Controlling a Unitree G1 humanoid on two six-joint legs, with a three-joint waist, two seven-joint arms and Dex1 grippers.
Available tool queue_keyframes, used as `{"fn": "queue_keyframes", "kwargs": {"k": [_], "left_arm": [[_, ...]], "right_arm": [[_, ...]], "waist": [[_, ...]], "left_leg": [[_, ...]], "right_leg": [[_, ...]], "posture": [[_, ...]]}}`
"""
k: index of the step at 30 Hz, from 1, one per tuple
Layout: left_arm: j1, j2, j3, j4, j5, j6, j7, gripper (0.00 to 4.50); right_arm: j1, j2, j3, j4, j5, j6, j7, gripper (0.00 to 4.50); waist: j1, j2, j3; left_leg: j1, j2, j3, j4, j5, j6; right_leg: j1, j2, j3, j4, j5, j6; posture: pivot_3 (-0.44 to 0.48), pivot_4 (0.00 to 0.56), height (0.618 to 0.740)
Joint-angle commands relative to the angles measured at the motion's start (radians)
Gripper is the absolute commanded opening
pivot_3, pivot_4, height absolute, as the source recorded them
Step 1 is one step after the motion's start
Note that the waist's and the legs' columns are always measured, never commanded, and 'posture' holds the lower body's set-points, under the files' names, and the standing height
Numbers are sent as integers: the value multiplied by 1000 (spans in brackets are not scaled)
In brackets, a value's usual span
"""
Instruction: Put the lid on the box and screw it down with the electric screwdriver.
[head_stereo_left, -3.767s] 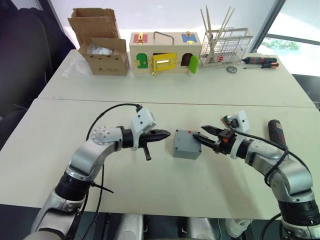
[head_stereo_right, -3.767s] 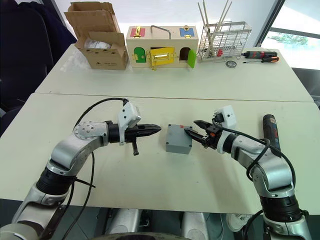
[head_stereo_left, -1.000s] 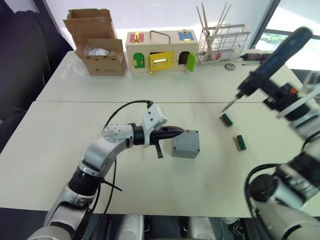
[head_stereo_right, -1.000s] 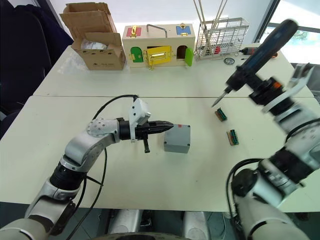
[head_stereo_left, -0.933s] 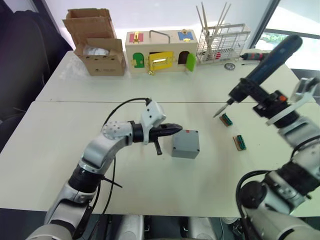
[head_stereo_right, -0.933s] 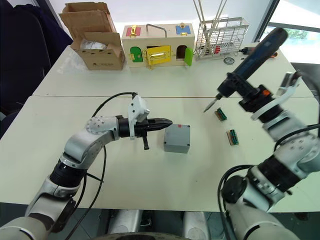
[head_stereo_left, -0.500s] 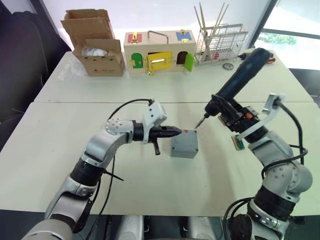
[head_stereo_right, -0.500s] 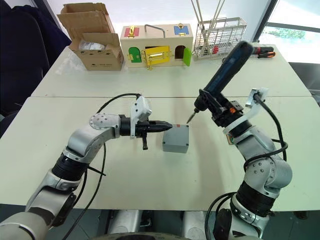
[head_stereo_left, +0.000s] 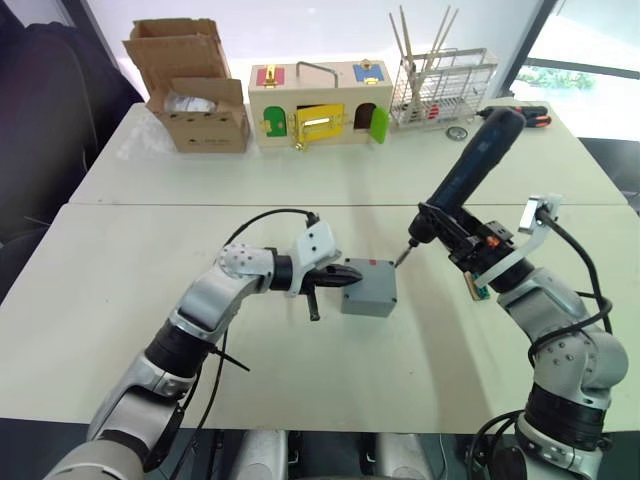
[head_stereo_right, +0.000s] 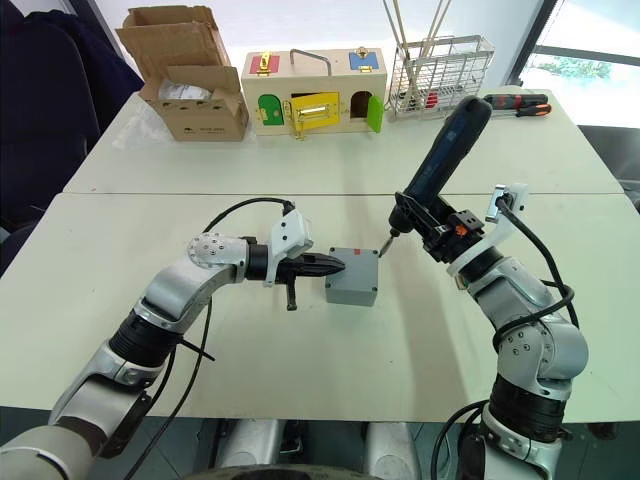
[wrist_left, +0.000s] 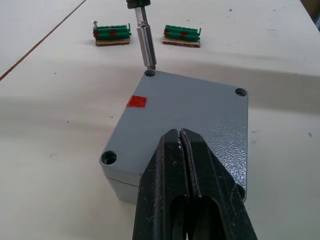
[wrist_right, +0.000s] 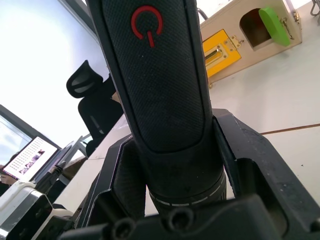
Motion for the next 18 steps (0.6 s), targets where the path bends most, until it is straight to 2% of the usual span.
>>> {"fn": "queue_keyframes", "kwargs": {"k": [1, 9, 18], "left_arm": [[10, -4, -10, -6, 12, -4, -4, 0], [4, -9, -20, 9, 33, -20, -18, 0], [5, -19, -25, 11, 42, -29, -20, 0]], "right_arm": [[-9, -10, 0, -43, 44, -55, -15, 1759], [-46, -28, -21, -38, 144, -66, -67, 1759], [12, -74, 8, -29, 200, -70, -68, 1759]], "waist": [[0, 0, 0], [0, 0, 0], [0, 0, 0]], "left_leg": [[0, 0, 0, 0, 0, 0], [0, 0, 0, 0, 0, 0], [0, 0, -1, 0, -2, 3]], "right_leg": [[0, 0, 0, 0, 0, 0], [0, 0, 0, 0, 0, 0], [0, 0, 0, -1, 0, 0]], "posture": [[0, 150, 728], [0, 150, 728], [0, 150, 728]]}}
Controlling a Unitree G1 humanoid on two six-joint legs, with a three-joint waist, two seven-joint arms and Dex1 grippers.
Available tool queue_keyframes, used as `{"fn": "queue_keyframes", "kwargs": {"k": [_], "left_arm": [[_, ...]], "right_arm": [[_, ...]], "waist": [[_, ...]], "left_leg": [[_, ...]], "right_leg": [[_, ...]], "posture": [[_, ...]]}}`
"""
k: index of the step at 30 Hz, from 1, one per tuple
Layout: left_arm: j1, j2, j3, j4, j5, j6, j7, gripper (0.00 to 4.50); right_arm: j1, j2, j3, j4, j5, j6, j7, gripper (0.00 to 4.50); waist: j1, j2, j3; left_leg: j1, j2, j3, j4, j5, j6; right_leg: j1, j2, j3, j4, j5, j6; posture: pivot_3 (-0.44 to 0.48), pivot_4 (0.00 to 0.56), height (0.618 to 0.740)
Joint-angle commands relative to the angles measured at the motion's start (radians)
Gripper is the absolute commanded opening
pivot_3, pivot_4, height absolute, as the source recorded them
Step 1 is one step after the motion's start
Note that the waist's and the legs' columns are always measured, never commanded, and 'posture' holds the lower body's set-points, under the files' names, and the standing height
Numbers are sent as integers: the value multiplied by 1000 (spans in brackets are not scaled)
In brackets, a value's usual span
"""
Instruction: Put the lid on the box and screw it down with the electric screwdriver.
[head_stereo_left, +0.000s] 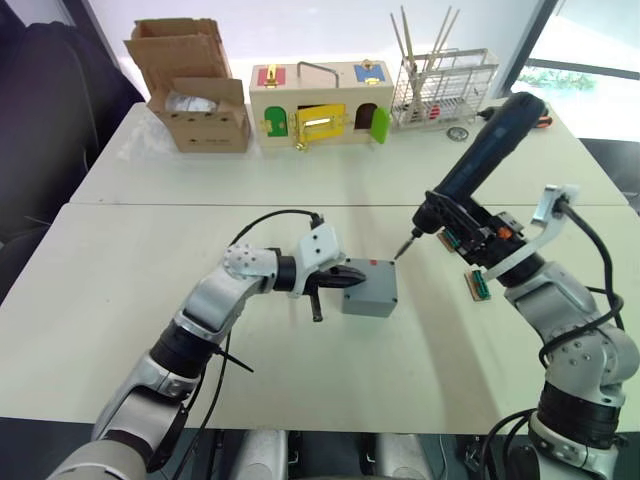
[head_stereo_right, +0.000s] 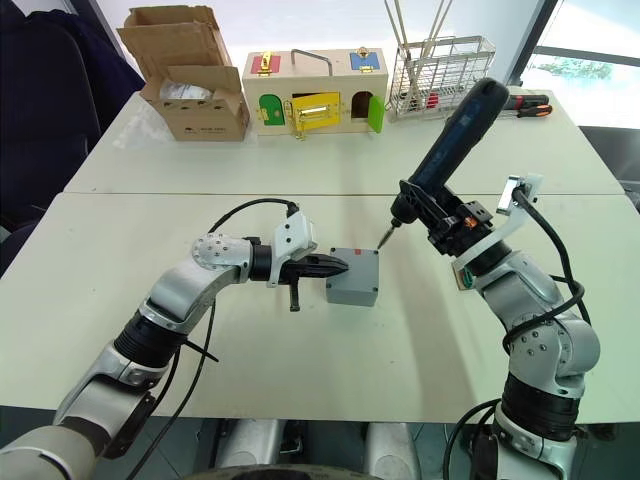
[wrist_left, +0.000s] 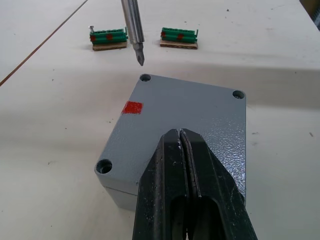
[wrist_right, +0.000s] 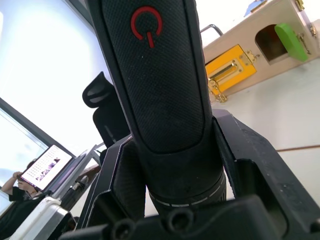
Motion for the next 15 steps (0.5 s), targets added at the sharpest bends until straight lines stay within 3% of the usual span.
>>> {"fn": "queue_keyframes", "kwargs": {"k": [1, 15], "left_arm": [[6, -2, -18, -1, 15, 0, -7, 0], [19, 9, -19, -18, 33, 2, -19, 0]], "right_arm": [[-4, -23, 6, -31, 26, -36, 7, 1759], [-14, -40, 69, 28, -3, -114, 4, 1759]], "waist": [[-1, 0, 0], [0, 0, 0]], "left_leg": [[0, 0, 0, 0, 0, 0], [0, 0, 0, 0, -1, 2]], "right_leg": [[0, 0, 0, 0, 0, 0], [0, 0, 0, -3, 0, 0]], "posture": [[0, 150, 728], [0, 150, 728]]}}
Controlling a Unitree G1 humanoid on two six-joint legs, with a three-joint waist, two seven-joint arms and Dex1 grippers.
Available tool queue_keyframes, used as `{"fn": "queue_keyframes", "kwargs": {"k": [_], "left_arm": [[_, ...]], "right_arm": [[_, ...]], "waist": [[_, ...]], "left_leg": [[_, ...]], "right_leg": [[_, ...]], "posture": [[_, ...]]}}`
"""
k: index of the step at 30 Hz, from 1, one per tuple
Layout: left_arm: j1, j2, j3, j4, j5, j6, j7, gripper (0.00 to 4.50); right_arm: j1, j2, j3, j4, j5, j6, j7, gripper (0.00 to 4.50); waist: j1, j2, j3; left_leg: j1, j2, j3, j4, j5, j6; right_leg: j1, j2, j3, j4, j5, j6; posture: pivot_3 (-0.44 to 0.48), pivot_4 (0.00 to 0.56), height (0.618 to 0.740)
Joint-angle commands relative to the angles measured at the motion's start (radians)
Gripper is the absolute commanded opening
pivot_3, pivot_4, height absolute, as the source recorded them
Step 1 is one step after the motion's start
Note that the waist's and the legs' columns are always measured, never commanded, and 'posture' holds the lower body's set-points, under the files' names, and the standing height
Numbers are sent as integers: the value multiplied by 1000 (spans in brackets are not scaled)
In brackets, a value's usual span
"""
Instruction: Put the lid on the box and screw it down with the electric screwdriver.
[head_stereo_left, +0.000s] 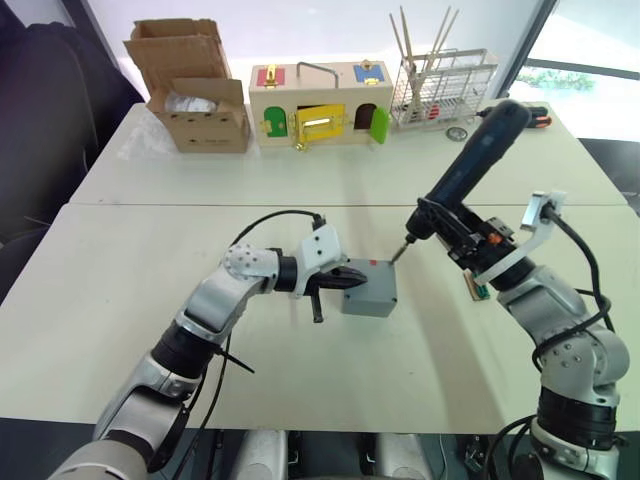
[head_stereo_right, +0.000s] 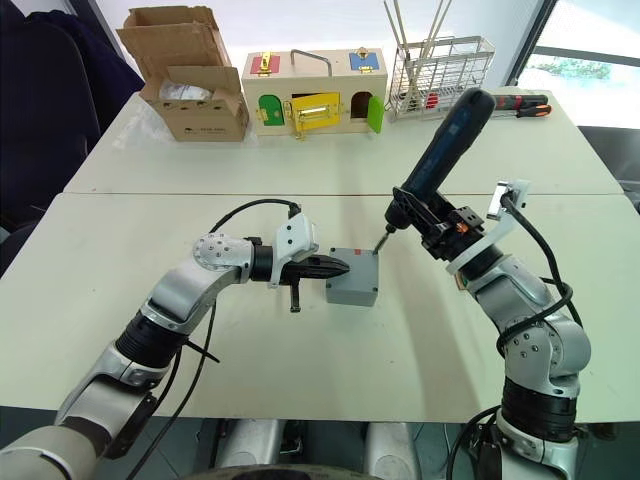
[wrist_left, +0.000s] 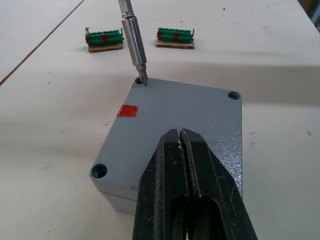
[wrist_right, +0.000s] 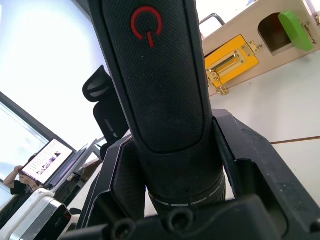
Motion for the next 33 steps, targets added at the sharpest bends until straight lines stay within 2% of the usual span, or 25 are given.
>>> {"fn": "queue_keyframes", "kwargs": {"k": [1, 26, 33], "left_arm": [[20, 12, -18, -17, 14, 7, -5, 0], [21, 17, -25, -24, 21, 8, -5, 0], [23, 16, -29, -14, 22, 3, -7, 0]], "right_arm": [[-15, -14, 2, -11, 4, -30, 4, 1759], [20, -71, 11, 38, -21, -70, 23, 1759], [29, -112, 81, 1, -44, -59, 58, 1759]], "waist": [[0, 0, 0], [1, -1, 0], [1, -1, -1]], "left_leg": [[0, 0, 0, 0, 0, 0], [0, 0, 0, 0, 0, 1], [1, 0, -1, 0, -1, 1]], "right_leg": [[0, 0, 0, 0, 0, 0], [1, 0, 0, 0, 0, 0], [1, 0, 0, -1, 0, 0]], "posture": [[0, 150, 728], [0, 150, 728], [0, 150, 728]]}}
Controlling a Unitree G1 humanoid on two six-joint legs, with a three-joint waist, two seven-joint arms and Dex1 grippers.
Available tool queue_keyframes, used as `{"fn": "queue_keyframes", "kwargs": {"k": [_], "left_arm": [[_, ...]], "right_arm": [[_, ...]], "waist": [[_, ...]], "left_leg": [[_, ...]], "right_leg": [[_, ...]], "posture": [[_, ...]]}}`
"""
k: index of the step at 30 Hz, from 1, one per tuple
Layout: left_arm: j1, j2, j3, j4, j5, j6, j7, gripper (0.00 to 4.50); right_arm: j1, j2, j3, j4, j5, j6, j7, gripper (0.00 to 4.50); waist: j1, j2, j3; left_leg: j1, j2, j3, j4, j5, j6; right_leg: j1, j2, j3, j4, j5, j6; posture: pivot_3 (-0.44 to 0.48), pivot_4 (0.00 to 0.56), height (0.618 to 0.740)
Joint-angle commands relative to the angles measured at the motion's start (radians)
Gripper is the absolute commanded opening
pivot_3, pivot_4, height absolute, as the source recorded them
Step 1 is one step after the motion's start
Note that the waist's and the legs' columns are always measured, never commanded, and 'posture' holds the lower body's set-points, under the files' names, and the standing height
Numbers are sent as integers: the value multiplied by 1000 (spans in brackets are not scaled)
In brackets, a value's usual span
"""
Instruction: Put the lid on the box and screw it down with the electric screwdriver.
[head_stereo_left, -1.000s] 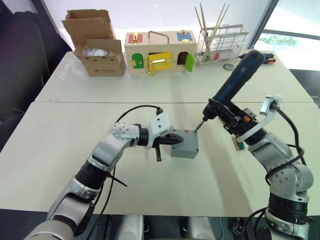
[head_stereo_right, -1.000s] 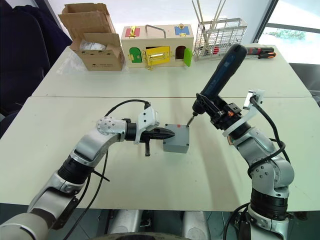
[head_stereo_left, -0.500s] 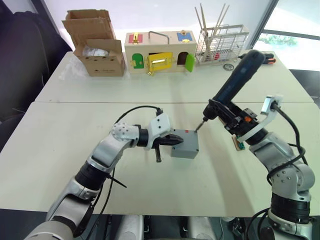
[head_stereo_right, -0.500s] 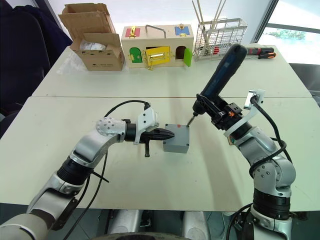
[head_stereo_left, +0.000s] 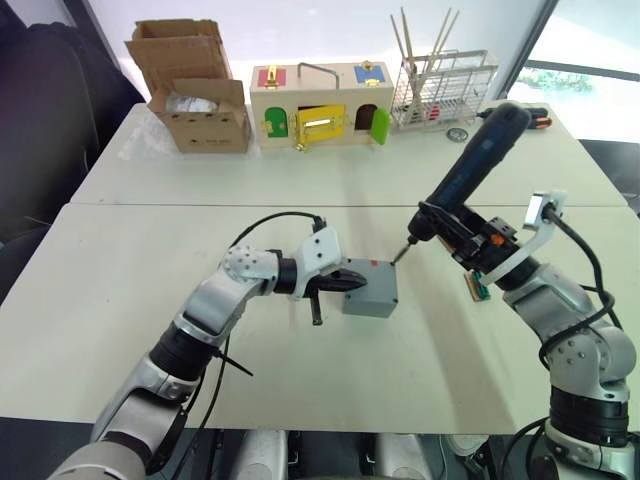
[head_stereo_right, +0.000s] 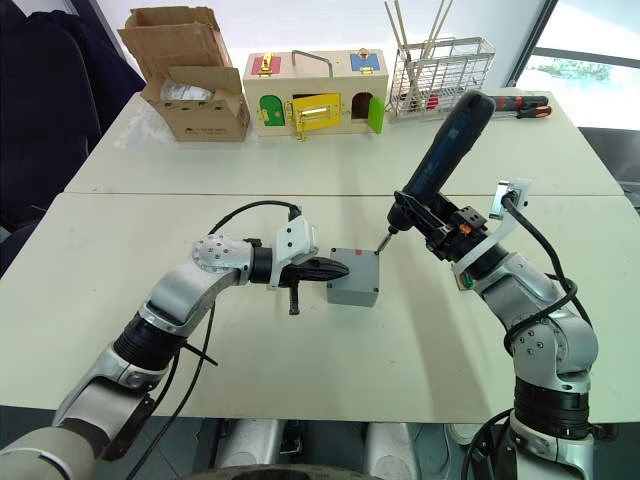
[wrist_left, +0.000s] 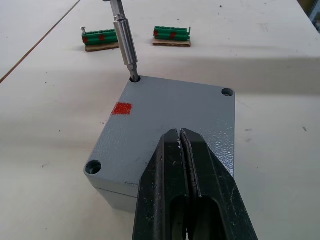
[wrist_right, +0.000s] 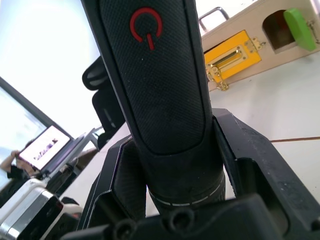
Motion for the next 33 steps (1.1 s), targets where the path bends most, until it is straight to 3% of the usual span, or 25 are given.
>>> {"fn": "queue_keyframes", "kwargs": {"k": [1, 12, 21, 33], "left_arm": [[16, 7, -23, 4, 20, 2, -4, 0], [31, 7, -26, 2, 28, 3, 3, 0], [39, 8, -40, 22, 49, -1, 7, 0], [49, 17, -54, 31, 76, -25, 17, 0]], "right_arm": [[17, -21, 67, -45, -48, -5, 13, 1759], [45, -45, 235, -80, -201, -73, 60, 1759], [66, -7, 255, 6, -283, -134, 52, 1759], [92, 39, 244, 62, -305, -173, 49, 1759]], "waist": [[0, 0, 0], [-2, -14, -9], [-3, -18, -14], [-2, -23, -27]], "left_leg": [[0, 0, 0, 0, 0, 0], [2, 1, -1, 0, -1, 1], [17, 5, -1, -3, -4, 5], [17, 5, -2, -3, -4, 5]], "right_leg": [[0, 0, 0, 0, 0, 0], [2, 1, 0, 0, 0, 0], [17, 1, 0, -7, -2, -3], [18, 0, 0, -7, -3, -5]], "posture": [[0, 150, 728], [0, 150, 728], [0, 150, 728], [0, 150, 728]]}}
